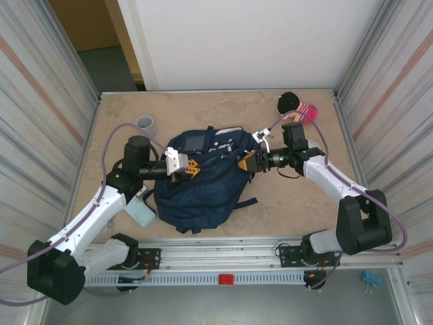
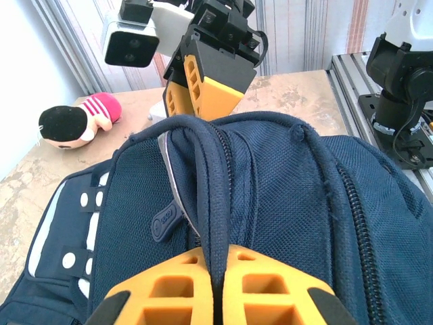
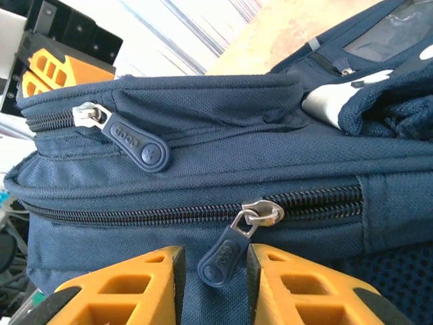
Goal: Pack books, pencil case, and school supplies into a backpack
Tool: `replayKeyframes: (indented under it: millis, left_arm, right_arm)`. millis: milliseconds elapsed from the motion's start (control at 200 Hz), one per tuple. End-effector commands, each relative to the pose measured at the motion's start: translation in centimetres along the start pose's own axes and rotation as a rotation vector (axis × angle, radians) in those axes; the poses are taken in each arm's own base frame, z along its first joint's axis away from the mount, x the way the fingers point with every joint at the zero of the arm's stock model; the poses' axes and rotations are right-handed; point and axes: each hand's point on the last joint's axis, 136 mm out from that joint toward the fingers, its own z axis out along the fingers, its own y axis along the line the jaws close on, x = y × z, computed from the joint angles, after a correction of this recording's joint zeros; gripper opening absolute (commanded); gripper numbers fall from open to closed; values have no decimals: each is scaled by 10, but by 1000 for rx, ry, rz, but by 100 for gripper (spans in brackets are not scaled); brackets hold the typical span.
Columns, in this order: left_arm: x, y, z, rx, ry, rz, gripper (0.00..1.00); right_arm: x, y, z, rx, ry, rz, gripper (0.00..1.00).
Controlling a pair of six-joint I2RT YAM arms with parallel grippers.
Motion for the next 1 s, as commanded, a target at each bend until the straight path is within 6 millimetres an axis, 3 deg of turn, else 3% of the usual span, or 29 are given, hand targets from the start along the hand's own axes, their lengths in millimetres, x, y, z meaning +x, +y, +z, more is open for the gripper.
replayKeyframes:
  millis: [0,165,386,446,566,762,997]
  left_arm:
    - [-43,4,-10,-19,-131,148,0]
    - [-46,1,-12,-5,-143,148,0]
    - [-50,0,-13,-1,-159,156,0]
    - [-50,-1,-13,0,-159,157,0]
    - [-49,2,-13,-19,-150,153,0]
    - [-26,31,-16,-211,-34,110,0]
    - [-6,44,-20,-336,69,91,0]
  right_arm:
    - [0,6,0,-10,11,-14,35]
    - [-7,-7,1,43,-6,-39,49]
    - [-11,-11,11,6,4,-34,51]
    - [-13,-12,12,5,0,-38,47]
    - [-18,-10,11,8,-5,-30,26]
    - [-15,-8,0,113,-7,2,0]
    - [-15,7,-3,96,19,33,0]
